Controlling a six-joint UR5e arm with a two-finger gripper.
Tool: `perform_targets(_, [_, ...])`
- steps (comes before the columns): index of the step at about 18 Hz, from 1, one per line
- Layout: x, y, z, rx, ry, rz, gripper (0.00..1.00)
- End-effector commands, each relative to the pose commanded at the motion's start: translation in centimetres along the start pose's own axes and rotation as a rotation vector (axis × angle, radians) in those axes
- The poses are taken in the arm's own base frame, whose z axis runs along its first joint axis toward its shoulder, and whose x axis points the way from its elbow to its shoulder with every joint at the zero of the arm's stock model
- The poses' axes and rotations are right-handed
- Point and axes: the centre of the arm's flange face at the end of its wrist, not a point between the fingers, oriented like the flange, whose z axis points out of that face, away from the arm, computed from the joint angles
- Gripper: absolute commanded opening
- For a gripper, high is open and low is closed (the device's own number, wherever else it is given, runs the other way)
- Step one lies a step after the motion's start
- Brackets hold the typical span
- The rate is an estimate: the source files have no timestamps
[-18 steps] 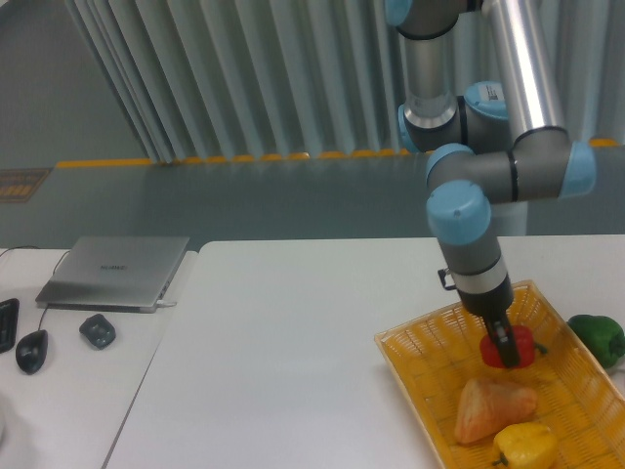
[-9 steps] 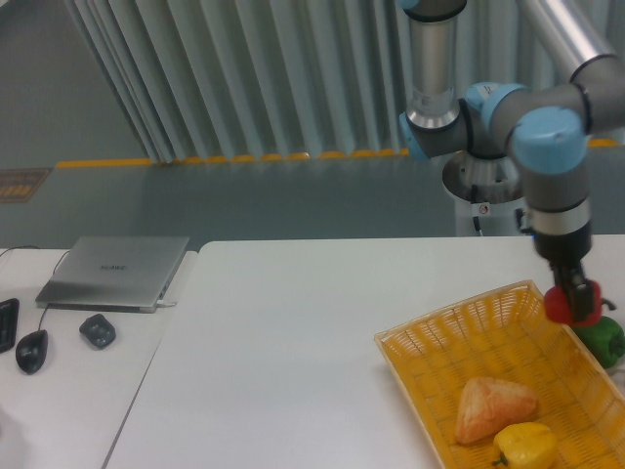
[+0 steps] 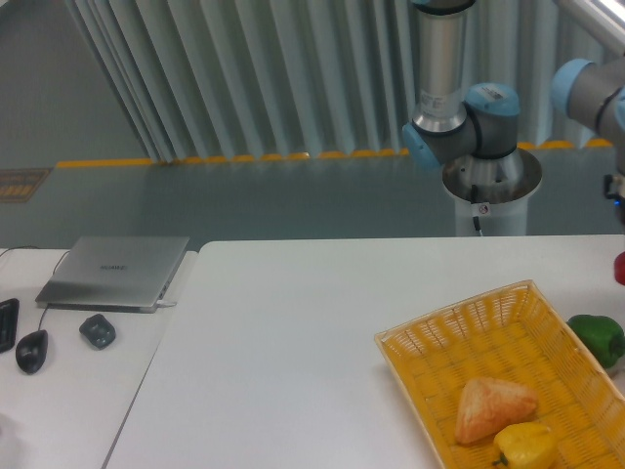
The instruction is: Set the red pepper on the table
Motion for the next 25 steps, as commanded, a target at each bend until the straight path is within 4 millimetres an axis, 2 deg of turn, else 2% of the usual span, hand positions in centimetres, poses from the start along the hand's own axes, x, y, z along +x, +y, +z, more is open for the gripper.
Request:
perform_targets(2, [0.8, 1.7, 1.2, 0.015, 0.018, 0.001, 0.41])
perform_targets(5, [0.7, 2.5, 3.3, 0.035, 0.045, -0.009, 0.41])
perform_targets(9, [-0.1, 2.7, 5.4, 0.027, 0.037, -0.01, 0.41])
perform_targets(18, [-1.1, 3.0, 8.1, 0.027, 0.034, -0.01, 0.42])
perform_targets(19, [-1.2, 3.0, 8.4, 0.028, 0.036, -0.01, 0.47])
perform_targets(21, [-1.2, 3.0, 8.4, 0.029, 0.036, -0.01, 0.52])
perform_targets(23, [-1.2, 3.0, 8.3, 0.028, 0.035, -0.01, 0.77])
perform_targets(24, [-1.2, 3.0, 8.2, 0.027, 0.034, -0.009, 0.82])
perform_targets(25, [-1.3, 3.0, 8.2, 0.026, 0.033, -0.009, 0.92])
